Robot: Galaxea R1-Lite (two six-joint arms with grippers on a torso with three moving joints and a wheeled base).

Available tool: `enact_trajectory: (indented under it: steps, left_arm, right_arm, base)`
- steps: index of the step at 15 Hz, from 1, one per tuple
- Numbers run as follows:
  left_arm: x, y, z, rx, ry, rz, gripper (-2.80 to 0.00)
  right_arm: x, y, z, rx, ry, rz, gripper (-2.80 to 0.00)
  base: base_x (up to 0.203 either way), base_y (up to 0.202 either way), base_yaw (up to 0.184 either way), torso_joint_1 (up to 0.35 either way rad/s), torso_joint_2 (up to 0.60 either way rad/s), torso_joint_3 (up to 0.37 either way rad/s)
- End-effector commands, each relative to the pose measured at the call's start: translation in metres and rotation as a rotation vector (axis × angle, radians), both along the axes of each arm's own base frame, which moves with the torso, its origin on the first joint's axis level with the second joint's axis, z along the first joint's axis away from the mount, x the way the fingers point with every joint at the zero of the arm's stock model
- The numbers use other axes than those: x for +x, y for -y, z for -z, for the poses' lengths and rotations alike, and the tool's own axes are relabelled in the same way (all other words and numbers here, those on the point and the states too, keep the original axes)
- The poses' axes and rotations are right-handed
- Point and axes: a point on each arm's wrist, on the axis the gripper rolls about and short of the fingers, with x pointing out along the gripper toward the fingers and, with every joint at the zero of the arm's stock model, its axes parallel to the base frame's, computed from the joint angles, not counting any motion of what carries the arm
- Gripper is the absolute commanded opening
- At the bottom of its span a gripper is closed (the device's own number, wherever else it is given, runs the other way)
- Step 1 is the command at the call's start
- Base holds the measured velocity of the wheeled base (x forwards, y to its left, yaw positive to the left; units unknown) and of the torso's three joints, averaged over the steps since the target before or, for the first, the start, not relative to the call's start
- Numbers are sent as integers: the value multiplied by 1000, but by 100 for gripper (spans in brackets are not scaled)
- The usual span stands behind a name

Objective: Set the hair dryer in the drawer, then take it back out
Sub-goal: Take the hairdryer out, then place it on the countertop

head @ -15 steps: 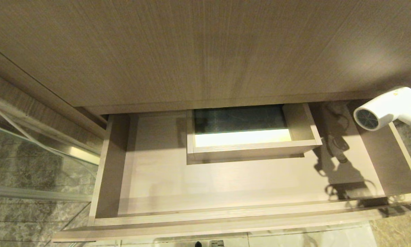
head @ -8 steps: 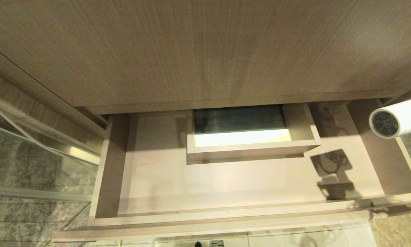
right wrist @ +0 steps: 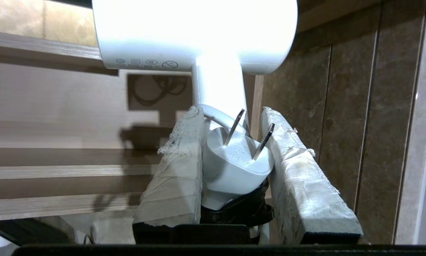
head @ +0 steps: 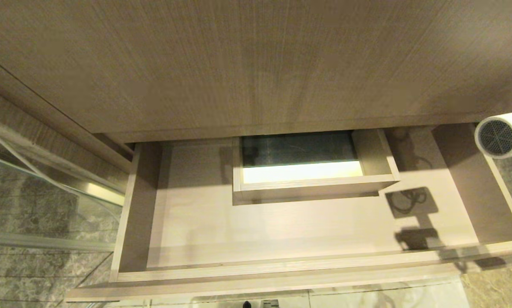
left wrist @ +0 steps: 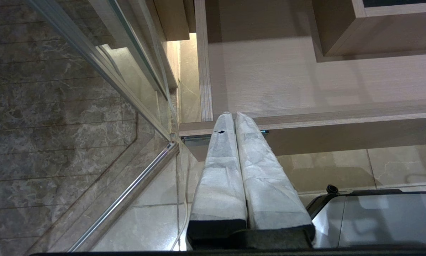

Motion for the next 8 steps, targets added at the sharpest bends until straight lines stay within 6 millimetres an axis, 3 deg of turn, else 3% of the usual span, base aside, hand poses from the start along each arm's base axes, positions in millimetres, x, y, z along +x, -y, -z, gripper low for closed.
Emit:
enact_trajectory:
  steps: [1, 4, 8]
  left_arm:
    - [0, 0, 0, 0, -1, 0, -280]
    - [0, 0, 0, 0, 1, 0, -280]
    - [0, 0, 0, 0, -1, 0, -280]
  right_arm:
    - [-13, -5, -4, -13, 42, -18, -280]
    - [-23, -10, -8, -20, 87, -65, -280]
    - [-54, -22, -17, -63, 188, -89, -280]
  base:
    - [0, 0, 0, 0, 0, 0]
    - [0, 0, 0, 0, 0, 0]
    - [0, 0, 0, 0, 0, 0]
